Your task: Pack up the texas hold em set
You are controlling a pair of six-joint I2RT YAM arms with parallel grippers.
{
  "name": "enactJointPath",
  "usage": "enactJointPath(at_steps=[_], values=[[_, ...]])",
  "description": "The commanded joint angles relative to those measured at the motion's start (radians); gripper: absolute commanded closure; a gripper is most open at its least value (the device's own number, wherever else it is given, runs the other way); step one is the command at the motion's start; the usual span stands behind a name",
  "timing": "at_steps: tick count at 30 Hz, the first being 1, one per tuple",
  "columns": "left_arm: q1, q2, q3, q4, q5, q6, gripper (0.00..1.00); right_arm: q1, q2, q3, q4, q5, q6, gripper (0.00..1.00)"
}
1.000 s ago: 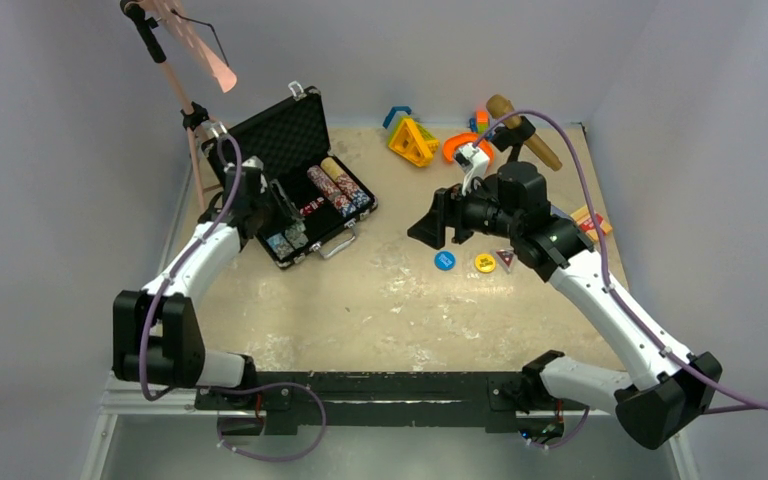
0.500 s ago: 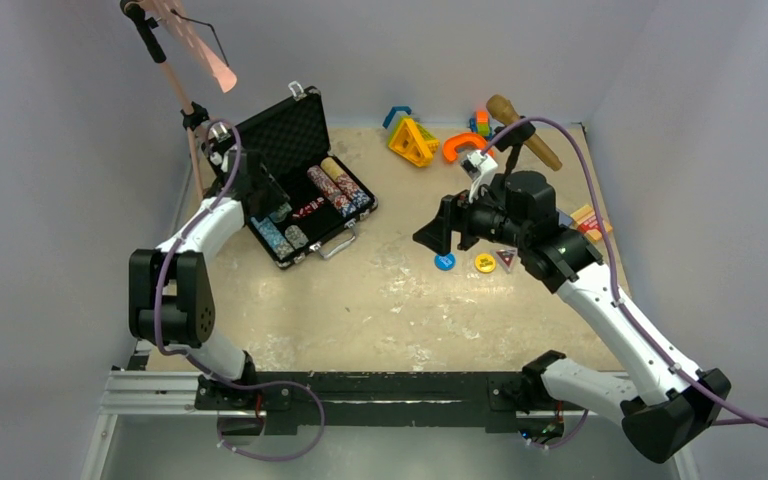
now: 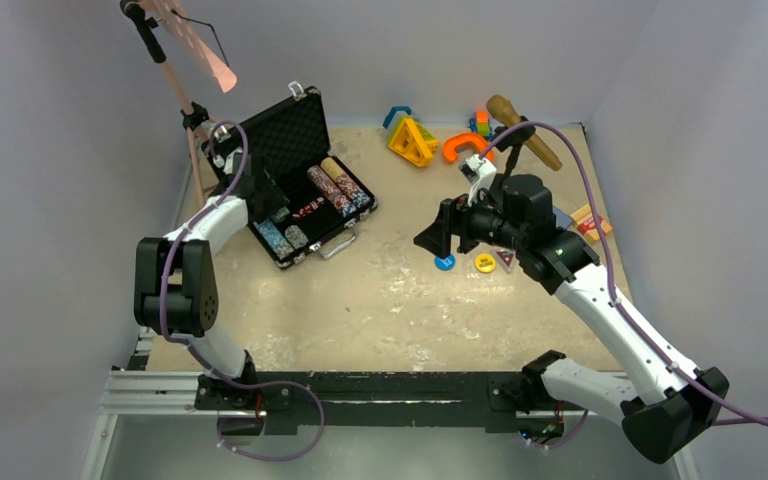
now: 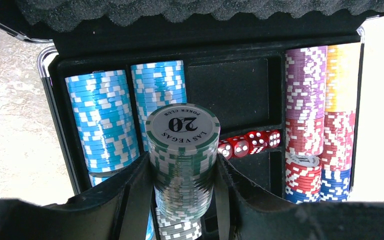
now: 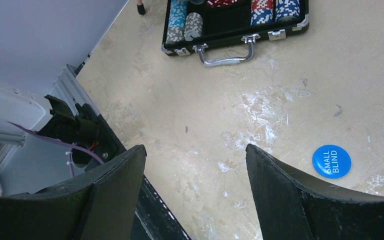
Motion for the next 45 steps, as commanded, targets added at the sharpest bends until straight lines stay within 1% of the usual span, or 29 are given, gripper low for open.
enactJointPath(at_steps=[1, 18, 26, 30, 45], values=[[0.005, -0.004, -0.005, 0.08, -0.02, -0.009, 1.0, 0.002, -0.03, -0.009, 0.031, 0.02, 0.005, 0.23], [-0.013, -0.009, -0.072, 0.078, -0.03, -0.051, 1.0, 0.002, -0.091, -0.04, 0.018, 0.048, 0.011, 0.23], [-0.038, -0.037, -0.106, 0.086, -0.051, -0.062, 1.0, 0.001, -0.126, -0.054, 0.008, 0.061, 0.011, 0.23], [-0.043, -0.059, -0.142, 0.133, -0.065, -0.066, 1.0, 0.001, -0.138, -0.058, 0.003, 0.064, 0.011, 0.23], [-0.062, -0.079, -0.15, 0.098, -0.065, -0.082, 1.0, 0.002, -0.153, -0.068, -0.008, 0.085, 0.014, 0.23]])
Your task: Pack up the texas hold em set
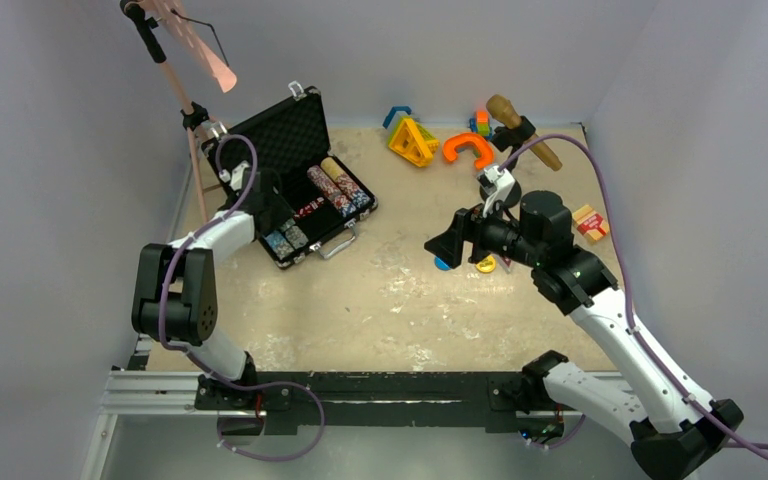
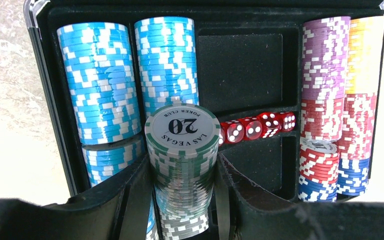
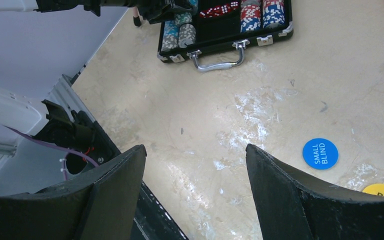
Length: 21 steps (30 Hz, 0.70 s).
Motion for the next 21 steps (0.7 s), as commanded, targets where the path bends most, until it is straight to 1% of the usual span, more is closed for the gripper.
enactJointPath(at_steps=[1, 21], values=[[-0.009, -0.035, -0.011, -0.003, -0.008, -0.029, 1.0, 0.002, -0.013, -0.003, 0.002, 0.028, 0.005, 0.23], [-0.036, -0.031, -0.017, -0.076, 0.012, -0.089, 1.0, 0.002, -0.013, -0.01, -0.004, 0.037, 0.0, 0.23]])
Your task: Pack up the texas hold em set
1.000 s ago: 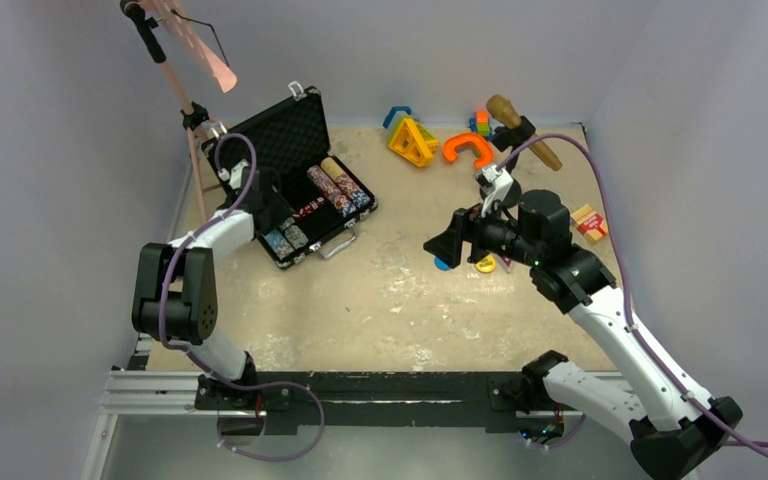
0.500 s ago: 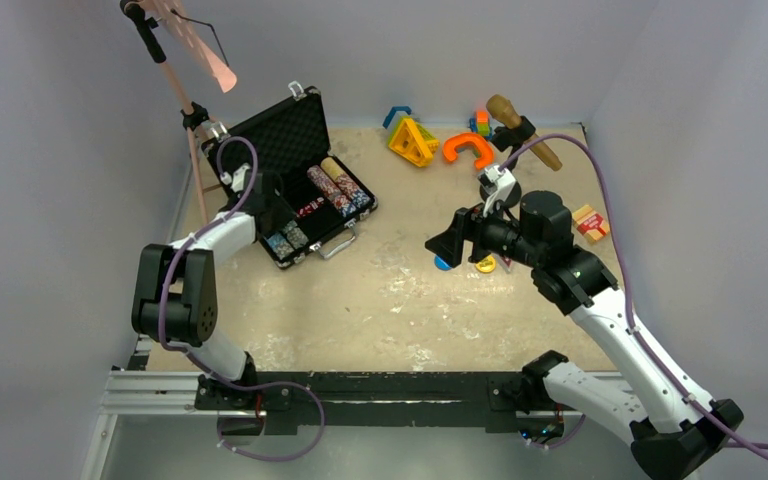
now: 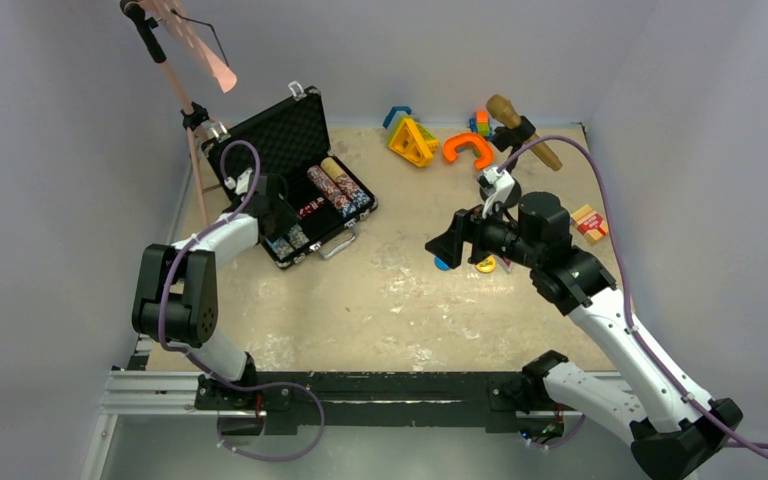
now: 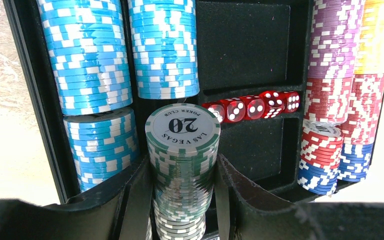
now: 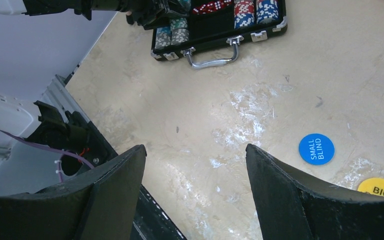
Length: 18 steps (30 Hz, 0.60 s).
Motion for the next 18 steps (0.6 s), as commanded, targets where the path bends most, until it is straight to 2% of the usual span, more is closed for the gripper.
enactJointPath(at_steps=[1, 4, 6, 11, 16, 18], values=[[-0.003, -0.021, 0.005, -0.042, -0.004, -0.023, 1.0, 0.002, -0.013, 0.001, -0.003, 0.016, 0.001, 0.23], [-0.003, -0.01, 0.012, -0.051, 0.003, -0.028, 0.98, 0.002, -0.013, 0.001, -0.005, 0.019, 0.0, 0.23], [-0.003, -0.009, 0.016, -0.06, 0.004, -0.035, 0.87, 0.001, -0.015, 0.001, -0.007, 0.022, -0.001, 0.23], [-0.003, -0.02, 0.025, -0.068, -0.008, -0.025, 0.51, 0.002, -0.016, 0.003, -0.011, 0.025, -0.002, 0.23], [-0.003, -0.041, 0.051, -0.077, -0.039, 0.014, 0.34, 0.002, -0.016, 0.001, -0.014, 0.025, -0.003, 0.23], [-0.003, -0.05, 0.061, -0.077, -0.05, 0.035, 0.31, 0.002, -0.016, 0.0, -0.015, 0.026, -0.002, 0.23]])
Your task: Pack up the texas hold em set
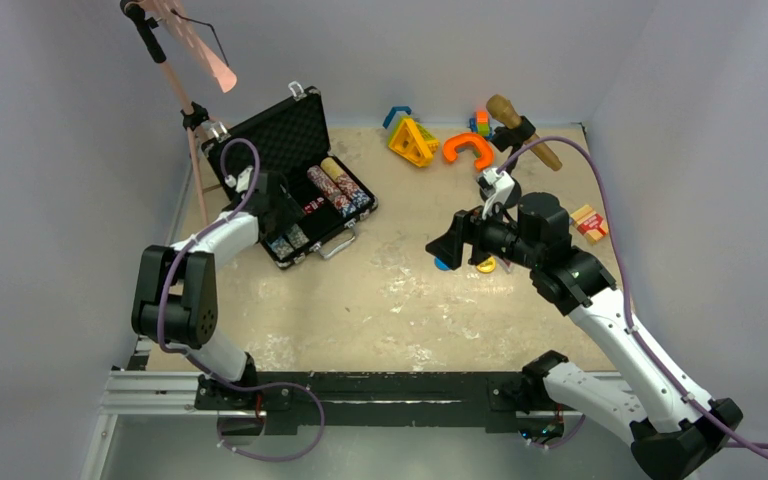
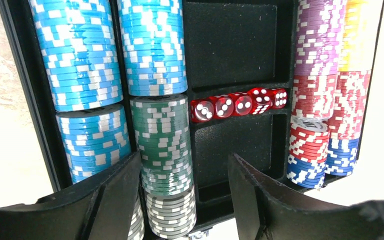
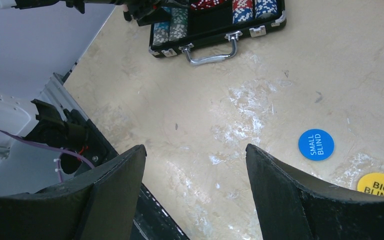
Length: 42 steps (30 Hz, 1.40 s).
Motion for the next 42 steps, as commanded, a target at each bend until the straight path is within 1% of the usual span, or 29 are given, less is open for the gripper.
enactJointPath(at_steps=[1, 8, 16, 18, 23, 28, 31, 34, 36, 39, 42], values=[[0.002, -0.049, 0.044, -0.053, -0.056, 0.056, 0.3, 0.002, -0.018, 0.002, 0.001, 0.022, -0.002, 0.23], [0.002, -0.091, 0.068, -0.021, -0.09, 0.151, 0.3, 0.002, -0.024, 0.005, -0.01, 0.041, -0.006, 0.23], [-0.01, -0.193, 0.094, -0.013, -0.066, 0.325, 0.28, 0.002, -0.036, 0.002, -0.021, 0.112, -0.008, 0.22], [-0.017, -0.241, 0.101, -0.027, -0.04, 0.36, 0.27, 0.001, -0.032, 0.001, -0.028, 0.144, -0.012, 0.21], [-0.02, -0.395, 0.095, -0.09, 0.108, 0.423, 0.27, -0.016, 0.002, -0.005, -0.038, 0.202, -0.023, 0.19], [-0.02, -0.564, 0.08, -0.232, 0.259, 0.523, 0.26, -0.077, 0.057, 0.001, -0.053, 0.222, -0.039, 0.18], [-0.021, -0.663, 0.039, -0.297, 0.294, 0.583, 0.27, -0.151, 0.092, 0.009, -0.08, 0.212, -0.047, 0.17], [-0.021, -0.747, -0.027, -0.308, 0.291, 0.618, 0.26, -0.225, 0.126, 0.015, -0.107, 0.222, -0.058, 0.17], [-0.021, -0.775, -0.052, -0.299, 0.284, 0.631, 0.26, -0.255, 0.156, 0.028, -0.139, 0.26, -0.072, 0.16], [-0.021, -0.773, -0.023, -0.318, 0.308, 0.638, 0.26, -0.293, 0.189, 0.061, -0.198, 0.37, -0.093, 0.14], [-0.021, -0.778, -0.022, -0.316, 0.351, 0.629, 0.26, -0.351, 0.218, 0.059, -0.197, 0.369, -0.105, 0.13]])
